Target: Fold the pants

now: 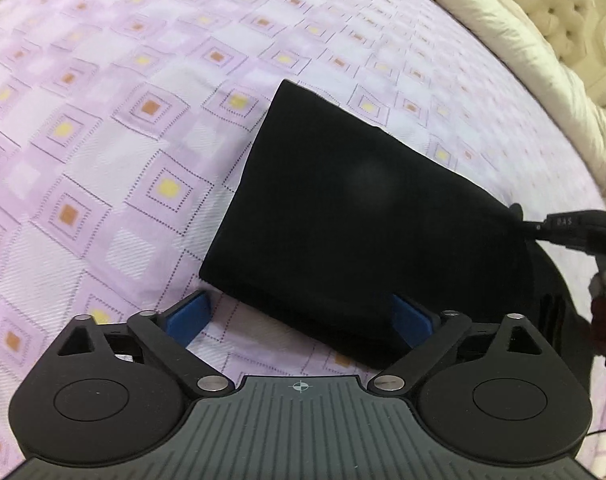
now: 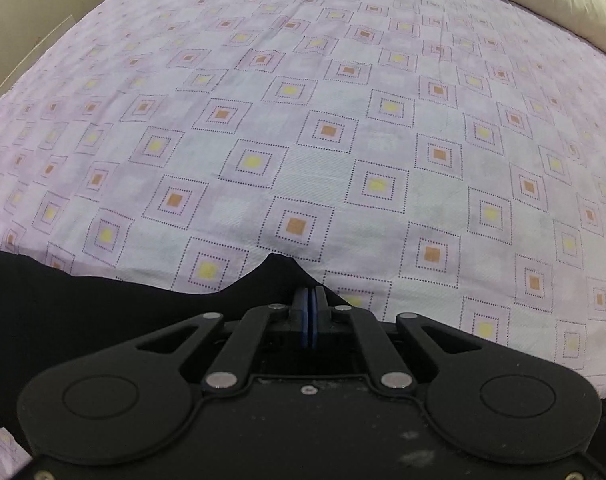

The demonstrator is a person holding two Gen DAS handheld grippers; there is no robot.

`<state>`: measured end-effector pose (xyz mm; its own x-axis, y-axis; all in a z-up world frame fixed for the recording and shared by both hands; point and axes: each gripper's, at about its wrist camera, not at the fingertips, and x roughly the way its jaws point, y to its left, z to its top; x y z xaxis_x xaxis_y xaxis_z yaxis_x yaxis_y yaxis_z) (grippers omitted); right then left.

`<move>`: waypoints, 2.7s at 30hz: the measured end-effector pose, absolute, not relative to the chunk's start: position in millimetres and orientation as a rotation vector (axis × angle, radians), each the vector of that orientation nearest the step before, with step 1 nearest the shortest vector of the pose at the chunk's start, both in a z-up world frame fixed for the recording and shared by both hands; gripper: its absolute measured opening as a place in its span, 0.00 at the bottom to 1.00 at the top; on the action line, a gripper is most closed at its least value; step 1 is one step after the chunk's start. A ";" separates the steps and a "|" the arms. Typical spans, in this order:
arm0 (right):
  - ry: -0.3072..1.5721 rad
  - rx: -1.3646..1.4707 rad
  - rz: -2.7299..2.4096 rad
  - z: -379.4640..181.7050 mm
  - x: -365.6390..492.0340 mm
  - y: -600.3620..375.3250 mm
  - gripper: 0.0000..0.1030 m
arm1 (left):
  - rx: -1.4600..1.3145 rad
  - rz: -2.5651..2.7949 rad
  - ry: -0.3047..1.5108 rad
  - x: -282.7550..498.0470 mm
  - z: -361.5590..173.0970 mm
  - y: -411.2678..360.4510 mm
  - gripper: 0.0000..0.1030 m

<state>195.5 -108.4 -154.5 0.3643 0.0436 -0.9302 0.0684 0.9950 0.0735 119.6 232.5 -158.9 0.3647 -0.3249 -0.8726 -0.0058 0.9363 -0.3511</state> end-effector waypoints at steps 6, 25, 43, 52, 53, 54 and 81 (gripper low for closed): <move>1.210 0.099 -0.016 -159.2 202.6 -106.2 0.04 | -0.377 -0.211 1.126 132.3 -159.9 233.8 0.99; 1.199 0.134 0.010 -161.0 201.9 -115.9 0.04 | -0.307 -0.227 1.048 159.4 -144.4 214.7 0.25; 1.092 0.429 -0.022 -117.8 39.5 -256.0 0.11 | 0.060 -0.503 0.707 68.4 -7.2 -42.7 0.23; 1.125 0.412 -0.097 -119.9 -16.8 -352.0 0.11 | 0.124 -0.669 0.902 48.8 -109.4 -195.2 0.23; 1.132 0.407 -0.107 -121.8 -21.8 -360.5 0.11 | 0.132 -0.689 0.933 50.7 -118.9 -203.9 0.24; 1.137 0.405 -0.114 -123.0 -24.8 -365.6 0.11 | 0.135 -0.713 0.964 51.0 -127.3 -211.1 0.26; 1.255 0.391 -0.258 -163.0 -2.1 -364.5 0.46 | 0.199 -0.475 1.277 121.2 -199.1 -100.6 0.96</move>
<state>-2.1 -364.5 -163.0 0.2946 0.0234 -0.9553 0.3986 0.9056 0.1451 121.2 -100.6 -199.1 0.2098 -0.2305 -0.9502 0.4470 0.8869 -0.1165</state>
